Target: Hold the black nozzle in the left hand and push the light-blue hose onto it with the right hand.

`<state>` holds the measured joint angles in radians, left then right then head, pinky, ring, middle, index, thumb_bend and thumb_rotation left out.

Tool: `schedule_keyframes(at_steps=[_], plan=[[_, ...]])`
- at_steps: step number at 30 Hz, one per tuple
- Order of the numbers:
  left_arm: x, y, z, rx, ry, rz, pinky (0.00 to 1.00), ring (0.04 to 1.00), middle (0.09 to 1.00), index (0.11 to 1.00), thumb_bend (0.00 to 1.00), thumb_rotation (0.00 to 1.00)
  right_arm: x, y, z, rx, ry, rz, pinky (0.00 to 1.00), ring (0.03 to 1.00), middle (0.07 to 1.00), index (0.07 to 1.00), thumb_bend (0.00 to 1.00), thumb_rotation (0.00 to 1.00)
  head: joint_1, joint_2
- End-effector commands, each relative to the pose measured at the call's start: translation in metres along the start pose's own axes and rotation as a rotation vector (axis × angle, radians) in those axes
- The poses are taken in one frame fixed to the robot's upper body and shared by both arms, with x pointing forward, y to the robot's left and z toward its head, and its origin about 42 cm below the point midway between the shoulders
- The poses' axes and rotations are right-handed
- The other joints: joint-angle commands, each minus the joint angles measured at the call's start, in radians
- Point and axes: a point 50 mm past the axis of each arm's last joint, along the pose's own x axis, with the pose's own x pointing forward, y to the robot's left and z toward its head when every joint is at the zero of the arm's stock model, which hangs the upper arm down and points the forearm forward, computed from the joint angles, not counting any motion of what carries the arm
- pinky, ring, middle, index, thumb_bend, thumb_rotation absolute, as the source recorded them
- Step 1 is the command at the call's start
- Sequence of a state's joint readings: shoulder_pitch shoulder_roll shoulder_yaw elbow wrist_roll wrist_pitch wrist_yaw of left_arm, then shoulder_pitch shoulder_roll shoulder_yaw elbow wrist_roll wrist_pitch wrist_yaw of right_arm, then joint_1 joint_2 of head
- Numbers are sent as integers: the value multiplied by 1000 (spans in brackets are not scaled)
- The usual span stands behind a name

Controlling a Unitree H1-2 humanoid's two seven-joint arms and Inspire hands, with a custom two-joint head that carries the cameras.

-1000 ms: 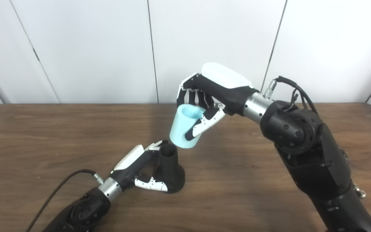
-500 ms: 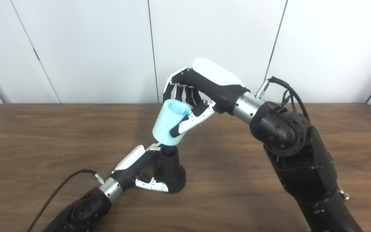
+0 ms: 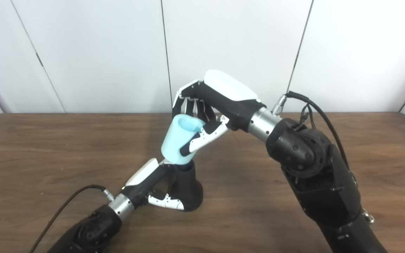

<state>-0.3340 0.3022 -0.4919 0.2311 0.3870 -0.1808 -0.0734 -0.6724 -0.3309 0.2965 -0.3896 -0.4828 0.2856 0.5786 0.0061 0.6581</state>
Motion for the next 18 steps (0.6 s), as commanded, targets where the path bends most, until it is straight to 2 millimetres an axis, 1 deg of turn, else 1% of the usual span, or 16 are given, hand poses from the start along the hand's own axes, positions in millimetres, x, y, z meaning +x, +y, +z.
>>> schedule_keyframes(at_steps=[1,5,11,18], plan=[[-44,-66,-38,12,239,-277,1000,978,787,443,573,357,5,-20,9,-72,-35,-24,220,286,352,482,510,136,1,1],[-45,-67,-37,11,241,-275,1000,978,785,441,573,356,5,-21,7,-81,-16,14,233,298,364,482,511,134,0,2],[-44,-68,-37,10,242,-274,1000,978,785,440,572,355,5,-21,8,-81,-6,46,216,276,352,483,510,132,1,4],[-44,-68,-38,16,239,-273,1000,977,784,439,572,355,10,-27,10,-95,1,63,212,275,351,484,511,133,-3,3]])
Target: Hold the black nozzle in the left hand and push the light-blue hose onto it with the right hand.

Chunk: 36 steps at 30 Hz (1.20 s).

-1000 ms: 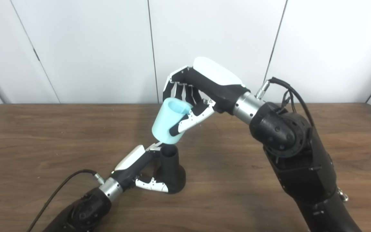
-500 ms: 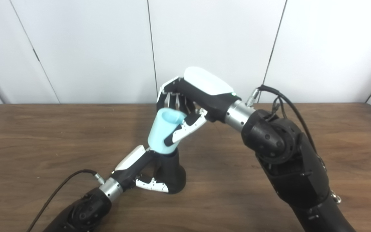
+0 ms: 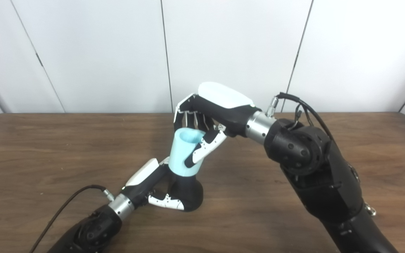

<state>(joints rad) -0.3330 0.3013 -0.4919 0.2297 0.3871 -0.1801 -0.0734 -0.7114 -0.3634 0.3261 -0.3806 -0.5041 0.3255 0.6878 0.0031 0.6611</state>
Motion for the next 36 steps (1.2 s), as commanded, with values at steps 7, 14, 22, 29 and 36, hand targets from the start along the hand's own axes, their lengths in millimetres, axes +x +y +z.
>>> schedule_keyframes(at_steps=[7,14,22,29,36], plan=[[-43,-69,-37,18,241,-275,1000,976,784,440,572,355,2,-23,16,-78,-44,-58,215,283,351,484,511,133,6,2],[-44,-67,-37,18,242,-278,1000,976,784,439,572,355,2,-11,14,-53,-54,-62,244,307,366,484,511,133,9,5],[-44,-68,-38,15,249,-278,1000,975,783,428,571,354,4,-11,13,-45,-51,-59,270,332,382,484,510,133,6,4],[-42,-67,-37,15,248,-278,1000,975,783,429,574,358,4,-12,14,-55,-56,-44,258,320,382,485,510,132,6,3],[-43,-67,-38,14,245,-280,1000,975,784,431,575,358,3,-11,17,-147,-65,-36,244,312,376,485,510,132,7,5]])
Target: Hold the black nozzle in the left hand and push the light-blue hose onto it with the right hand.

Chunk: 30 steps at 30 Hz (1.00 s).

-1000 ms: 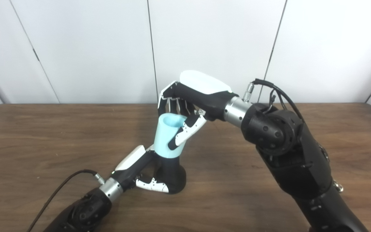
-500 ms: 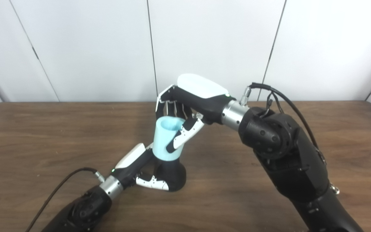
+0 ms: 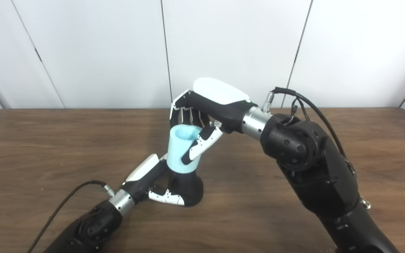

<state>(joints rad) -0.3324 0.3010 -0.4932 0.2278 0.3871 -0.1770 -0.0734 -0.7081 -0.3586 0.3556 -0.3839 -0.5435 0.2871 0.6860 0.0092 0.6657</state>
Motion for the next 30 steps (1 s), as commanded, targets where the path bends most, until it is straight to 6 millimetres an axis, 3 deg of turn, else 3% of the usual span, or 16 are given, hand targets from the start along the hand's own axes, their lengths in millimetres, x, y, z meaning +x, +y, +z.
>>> schedule_keyframes(at_steps=[1,11,30], plan=[[-43,-66,-39,14,244,-280,1000,975,784,431,575,358,0,-18,10,-112,-43,-48,235,306,373,485,510,131,1,0],[-42,-65,-40,16,240,-280,1000,975,783,435,575,358,1,-23,12,-204,-61,-61,261,325,378,485,510,129,-1,1],[-43,-66,-40,21,246,-278,1000,974,788,427,575,359,0,-13,7,-87,-41,-26,194,270,352,485,510,128,0,8]])
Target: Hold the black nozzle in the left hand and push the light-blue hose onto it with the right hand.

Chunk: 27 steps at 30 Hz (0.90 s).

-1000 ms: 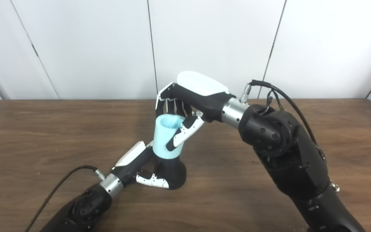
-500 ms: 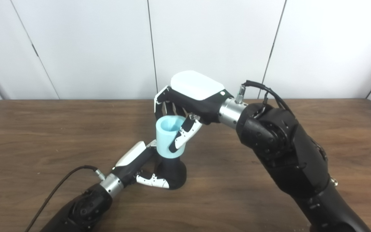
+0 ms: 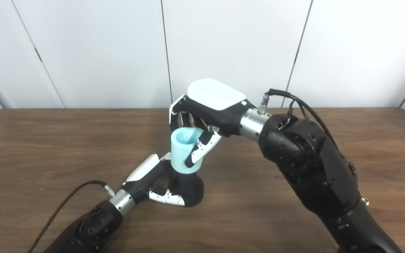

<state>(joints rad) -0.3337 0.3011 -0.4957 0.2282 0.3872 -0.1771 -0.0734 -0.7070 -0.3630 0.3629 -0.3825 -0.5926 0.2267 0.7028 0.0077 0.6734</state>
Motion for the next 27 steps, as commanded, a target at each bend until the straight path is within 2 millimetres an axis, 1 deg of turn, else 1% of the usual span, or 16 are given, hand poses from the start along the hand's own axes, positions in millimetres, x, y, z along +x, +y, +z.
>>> schedule_keyframes(at_steps=[1,11,27], plan=[[-44,-66,-40,20,248,-277,1000,974,789,427,575,359,0,-14,4,-1,-22,-34,190,266,350,485,510,128,1,1],[-44,-64,-39,20,248,-281,1000,974,785,426,577,359,2,-4,4,9,-10,12,171,244,330,483,510,132,1,4],[-46,-65,-40,15,255,-279,1000,972,776,426,573,355,5,-10,7,2,-13,7,187,258,336,483,510,131,4,8]])
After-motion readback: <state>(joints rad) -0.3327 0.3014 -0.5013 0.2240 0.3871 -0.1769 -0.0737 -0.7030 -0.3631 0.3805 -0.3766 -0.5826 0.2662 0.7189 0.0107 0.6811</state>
